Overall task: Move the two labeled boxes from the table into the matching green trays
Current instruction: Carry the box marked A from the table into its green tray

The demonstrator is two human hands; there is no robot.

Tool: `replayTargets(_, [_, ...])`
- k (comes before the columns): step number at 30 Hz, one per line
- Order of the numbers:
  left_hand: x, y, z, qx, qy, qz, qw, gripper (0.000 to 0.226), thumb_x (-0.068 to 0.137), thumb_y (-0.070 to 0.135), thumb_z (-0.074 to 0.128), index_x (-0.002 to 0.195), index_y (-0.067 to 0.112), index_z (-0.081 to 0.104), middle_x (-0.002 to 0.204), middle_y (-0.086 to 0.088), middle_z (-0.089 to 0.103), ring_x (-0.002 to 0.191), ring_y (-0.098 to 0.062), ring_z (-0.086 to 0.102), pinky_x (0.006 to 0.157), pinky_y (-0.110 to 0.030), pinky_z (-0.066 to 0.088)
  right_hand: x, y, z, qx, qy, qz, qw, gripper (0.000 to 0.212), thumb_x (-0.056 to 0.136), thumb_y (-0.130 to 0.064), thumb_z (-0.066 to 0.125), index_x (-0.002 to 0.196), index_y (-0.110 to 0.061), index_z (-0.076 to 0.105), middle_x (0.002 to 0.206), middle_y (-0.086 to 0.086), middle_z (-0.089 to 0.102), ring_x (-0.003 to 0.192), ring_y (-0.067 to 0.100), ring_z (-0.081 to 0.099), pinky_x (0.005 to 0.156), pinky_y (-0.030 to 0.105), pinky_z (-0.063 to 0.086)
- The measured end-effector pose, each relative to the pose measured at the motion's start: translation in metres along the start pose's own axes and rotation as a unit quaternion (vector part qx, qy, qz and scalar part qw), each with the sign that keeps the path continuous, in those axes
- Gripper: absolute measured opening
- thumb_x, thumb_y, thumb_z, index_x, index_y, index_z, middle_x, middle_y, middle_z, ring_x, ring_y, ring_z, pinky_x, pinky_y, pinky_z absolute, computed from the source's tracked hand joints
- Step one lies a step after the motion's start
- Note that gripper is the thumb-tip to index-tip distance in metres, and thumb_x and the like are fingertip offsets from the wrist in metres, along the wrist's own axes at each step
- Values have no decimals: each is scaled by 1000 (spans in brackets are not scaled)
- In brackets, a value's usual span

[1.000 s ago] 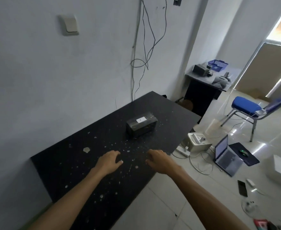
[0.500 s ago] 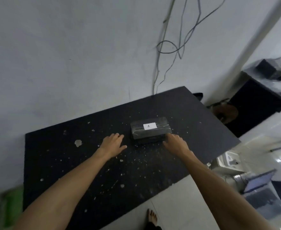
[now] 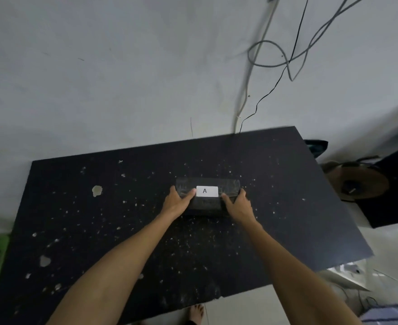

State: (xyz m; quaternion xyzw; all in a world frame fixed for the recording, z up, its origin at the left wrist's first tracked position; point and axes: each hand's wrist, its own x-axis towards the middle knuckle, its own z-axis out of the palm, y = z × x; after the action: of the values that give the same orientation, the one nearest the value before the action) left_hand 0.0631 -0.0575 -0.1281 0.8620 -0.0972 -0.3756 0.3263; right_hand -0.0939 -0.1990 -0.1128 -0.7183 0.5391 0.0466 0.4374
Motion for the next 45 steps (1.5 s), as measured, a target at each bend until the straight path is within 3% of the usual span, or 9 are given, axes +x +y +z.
replayTargets(4, [-8,13,-2,-18,56,30,998,88,70,70,67,134,15,42,132,-9,58,121,-29,56,102,-44,47,-9,-9,-4,30,70,-23,997,86,85,-65,57,148,-12,30,140,15,53,125,37,54,100,51,47])
replayTargets(8, [-37,43,-34,-48,146,156,976,87,64,73,69,129,19,46,123,-1,60,114,-21,59,97,-42,51,-32,-50,-37,49,155,-82,983,101,71,-81,54,146,-18,31,138,8,51,123,32,55,95,49,47])
replayTargets(13, [-85,99,-90,-66,239,291,924,88,68,73,67,134,20,42,125,0,55,113,-16,57,95,-37,53,-78,-124,-82,72,217,-158,961,118,60,-94,50,151,-24,24,142,6,42,128,31,50,98,50,46])
replayTargets(19, [-151,162,-174,-66,319,416,849,89,70,75,66,137,21,39,127,3,52,110,-6,54,84,-10,41,-145,-196,-138,116,292,-293,903,108,64,-83,61,147,-22,29,137,0,47,123,24,52,96,43,48])
replayTargets(23, [-218,197,-238,-93,382,479,785,86,70,74,68,134,24,40,123,5,54,109,-7,56,87,-18,49,-207,-253,-174,154,315,-390,852,104,66,-81,61,146,-22,33,135,-3,54,125,22,53,100,48,49])
replayTargets(32, [-251,214,-274,-118,382,495,771,80,73,66,71,133,22,41,124,3,57,110,-12,58,87,-18,51,-245,-282,-192,168,361,-432,809,98,67,-79,62,143,-22,37,133,-6,54,122,20,53,98,45,49])
replayTargets(36, [-250,216,-275,-114,385,498,768,80,73,68,69,133,23,42,124,4,57,110,-11,58,87,-15,48,-243,-284,-192,168,363,-424,812,96,66,-80,62,140,-23,39,126,-6,55,117,19,55,94,42,50])
replayTargets(40, [-249,211,-276,-105,381,495,774,79,74,68,68,132,22,42,123,3,57,110,-13,58,94,-29,53,-240,-282,-185,170,360,-424,813,96,66,-81,61,139,-23,39,124,-6,55,116,18,56,94,42,51])
replayTargets(45, [-241,183,-282,-104,379,464,794,74,77,67,65,133,23,45,121,5,58,110,-11,58,94,-28,51,-236,-281,-158,146,328,-427,830,95,70,-81,58,143,-25,35,128,-5,55,118,20,55,95,44,50])
